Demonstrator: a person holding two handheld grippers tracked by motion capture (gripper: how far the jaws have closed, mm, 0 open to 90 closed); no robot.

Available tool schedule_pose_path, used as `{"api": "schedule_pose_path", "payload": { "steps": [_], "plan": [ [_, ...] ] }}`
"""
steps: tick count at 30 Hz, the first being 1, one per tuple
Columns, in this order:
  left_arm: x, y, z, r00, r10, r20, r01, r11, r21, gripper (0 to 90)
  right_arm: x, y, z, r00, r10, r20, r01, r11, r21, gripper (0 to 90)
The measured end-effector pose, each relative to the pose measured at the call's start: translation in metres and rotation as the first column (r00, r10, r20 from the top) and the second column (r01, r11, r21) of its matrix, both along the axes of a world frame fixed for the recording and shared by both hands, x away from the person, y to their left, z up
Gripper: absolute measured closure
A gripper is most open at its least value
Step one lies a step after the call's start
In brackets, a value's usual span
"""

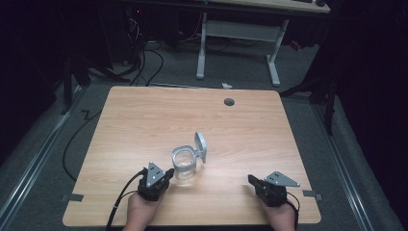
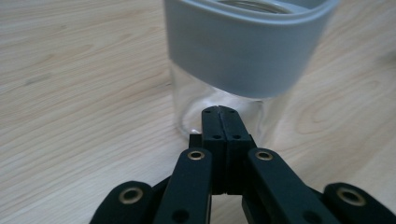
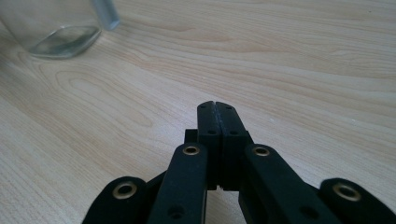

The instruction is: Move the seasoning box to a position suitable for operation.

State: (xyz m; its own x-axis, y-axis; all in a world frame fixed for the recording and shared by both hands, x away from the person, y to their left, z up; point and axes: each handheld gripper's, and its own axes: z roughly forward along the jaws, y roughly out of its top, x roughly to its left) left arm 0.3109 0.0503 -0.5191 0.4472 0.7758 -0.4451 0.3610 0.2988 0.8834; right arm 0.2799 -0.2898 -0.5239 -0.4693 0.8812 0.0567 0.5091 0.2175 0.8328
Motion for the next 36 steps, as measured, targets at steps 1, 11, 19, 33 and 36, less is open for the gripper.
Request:
{"api": "schedule_pose_path", "payload": {
  "steps": [1, 11, 19, 33, 36],
  "plan": [
    [-0.002, -0.005, 0.001, 0.9999, -0.012, 0.000, 0.012, 0.9999, -0.002, 90.0, 0.000, 0.000, 0.000, 1.0000, -0.001, -0.001, 0.001, 1.000, 0.001, 89.6],
    [0.009, -0.003, -0.003, 0.9997, 0.024, 0.004, -0.024, 0.9995, 0.018, 90.0, -0.001, -0.002, -0.001, 1.0000, 0.001, -0.003, -0.001, 1.000, 0.007, 89.7],
    [0.056, 0.000, -0.003, 0.9964, 0.084, -0.009, -0.084, 0.9964, 0.009, 90.0, -0.001, 0.000, -0.001, 0.9999, 0.011, 0.002, -0.011, 1.000, 0.004, 89.6],
    [0.056, -0.008, -0.001, 0.9980, 0.063, 0.008, -0.063, 0.9977, -0.027, 90.0, -0.003, -0.002, 0.000, 1.0000, 0.005, 0.002, -0.005, 1.000, 0.004, 89.5],
    [0.050, -0.007, -0.001, 0.9984, 0.055, 0.010, -0.055, 0.9980, -0.030, 90.0, -0.003, -0.002, 0.001, 1.0000, -0.006, 0.005, 0.005, 1.000, 0.011, 89.5]
  ]
}}
